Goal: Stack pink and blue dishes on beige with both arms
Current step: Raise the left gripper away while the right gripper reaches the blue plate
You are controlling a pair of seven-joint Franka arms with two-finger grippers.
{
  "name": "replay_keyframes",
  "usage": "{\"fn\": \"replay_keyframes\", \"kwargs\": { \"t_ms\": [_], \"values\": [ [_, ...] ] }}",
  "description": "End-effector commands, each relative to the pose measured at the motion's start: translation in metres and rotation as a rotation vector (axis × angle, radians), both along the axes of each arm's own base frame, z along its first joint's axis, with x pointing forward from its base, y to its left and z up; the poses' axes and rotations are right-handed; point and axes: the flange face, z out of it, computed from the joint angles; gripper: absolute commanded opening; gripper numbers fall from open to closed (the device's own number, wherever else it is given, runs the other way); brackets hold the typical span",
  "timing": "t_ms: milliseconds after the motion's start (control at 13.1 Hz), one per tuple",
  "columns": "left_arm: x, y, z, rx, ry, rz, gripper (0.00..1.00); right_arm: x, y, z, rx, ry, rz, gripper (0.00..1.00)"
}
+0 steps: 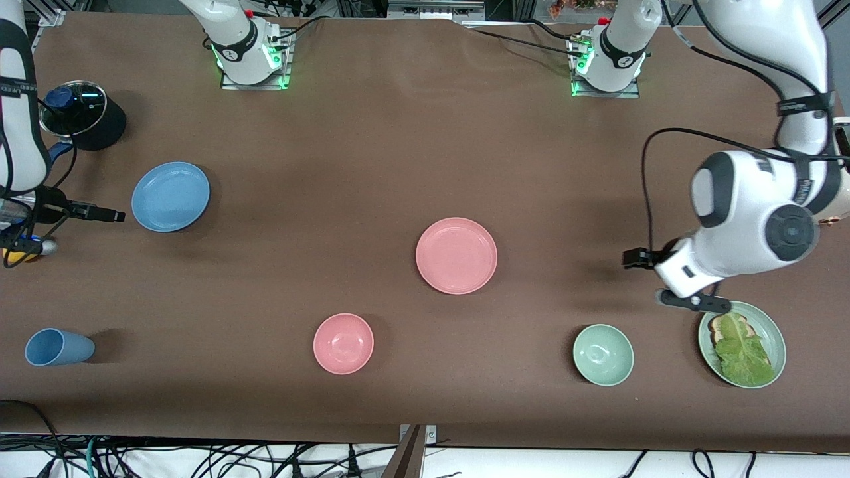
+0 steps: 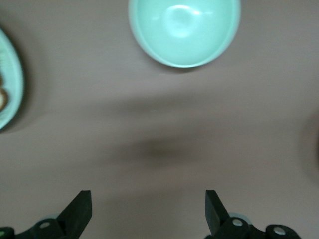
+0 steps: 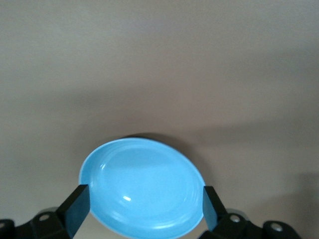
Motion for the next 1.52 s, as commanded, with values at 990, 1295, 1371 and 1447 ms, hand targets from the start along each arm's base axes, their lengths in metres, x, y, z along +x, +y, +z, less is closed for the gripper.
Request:
{"fn": "replay_keyframes", "kwargs": {
  "t_ms": [990, 1295, 1371, 1447],
  "values": [
    [-0.057, 0.046, 0.145, -0.030, 0.036, 0.125, 1.00, -0.058, -0.056, -0.097, 0.199, -0.065, 0.072, 0.71],
    [-0.084, 0.031, 0.207, -0.023, -0.018, 0.102, 1.00, -0.058, -0.056, -0.099, 0.209, -0.075, 0.123, 0.64],
    [-0.092, 0.030, 0.215, -0.020, -0.003, 0.100, 1.00, -0.059, -0.057, -0.100, 0.212, -0.072, 0.122, 0.60],
    [-0.102, 0.034, 0.225, -0.023, 0.012, 0.104, 1.00, -0.059, -0.057, -0.100, 0.215, -0.076, 0.136, 0.57]
  ]
}}
